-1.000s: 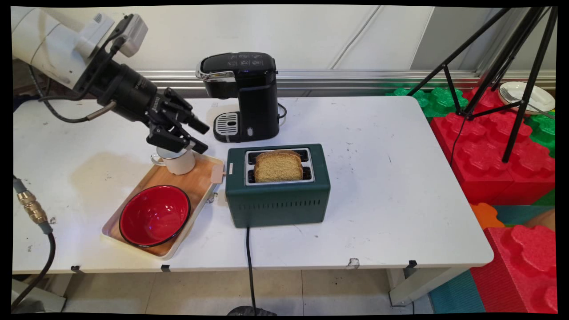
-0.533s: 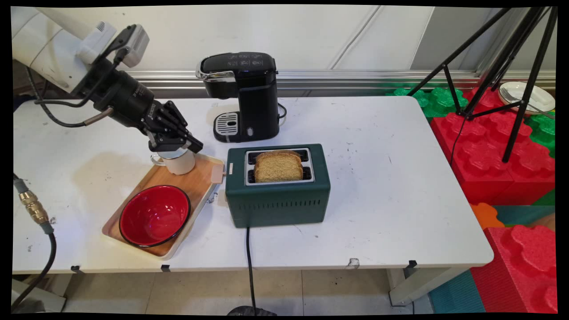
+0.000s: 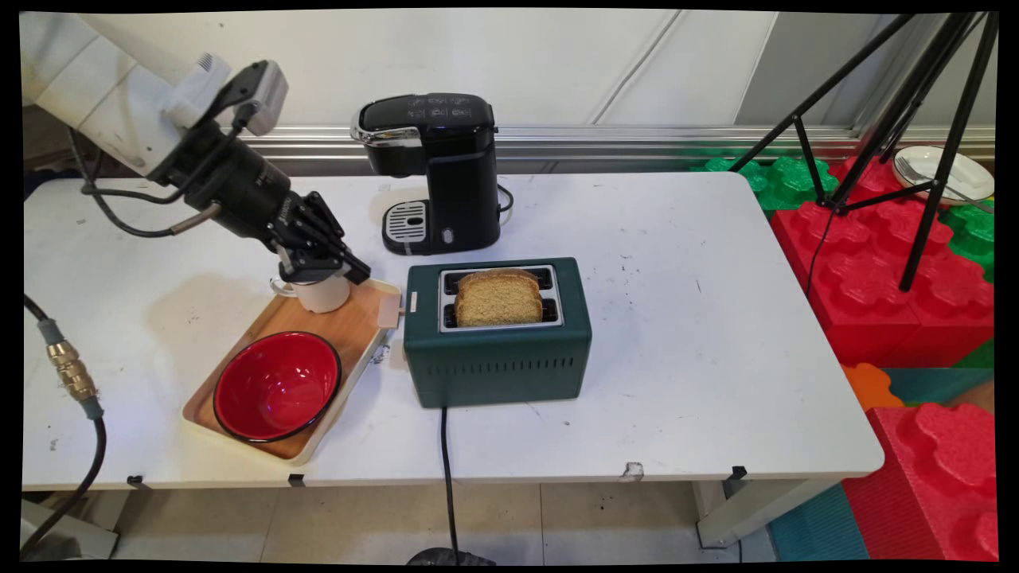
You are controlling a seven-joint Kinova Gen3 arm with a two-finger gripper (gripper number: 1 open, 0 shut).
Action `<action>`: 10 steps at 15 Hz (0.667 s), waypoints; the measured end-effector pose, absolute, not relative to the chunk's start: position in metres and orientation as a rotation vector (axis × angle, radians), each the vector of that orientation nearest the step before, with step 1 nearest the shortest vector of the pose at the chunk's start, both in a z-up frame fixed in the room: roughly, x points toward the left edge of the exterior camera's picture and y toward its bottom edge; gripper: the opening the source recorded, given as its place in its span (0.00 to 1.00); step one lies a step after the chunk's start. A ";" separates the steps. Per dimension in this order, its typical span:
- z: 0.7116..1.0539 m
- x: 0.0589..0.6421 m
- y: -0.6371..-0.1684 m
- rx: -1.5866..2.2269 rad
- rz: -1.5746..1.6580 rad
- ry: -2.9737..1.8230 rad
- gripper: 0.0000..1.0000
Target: Press the toaster switch
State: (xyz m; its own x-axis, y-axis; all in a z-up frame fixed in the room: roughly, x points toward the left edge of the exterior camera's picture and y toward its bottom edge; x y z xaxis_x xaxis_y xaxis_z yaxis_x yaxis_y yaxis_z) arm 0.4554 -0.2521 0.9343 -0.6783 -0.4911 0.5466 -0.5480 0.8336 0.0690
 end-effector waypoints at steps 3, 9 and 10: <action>0.929 0.447 -0.257 0.765 0.130 -2.460 0.00; 0.918 0.431 -0.265 0.767 0.123 -2.480 0.00; 0.915 0.429 -0.266 0.769 0.120 -2.484 0.00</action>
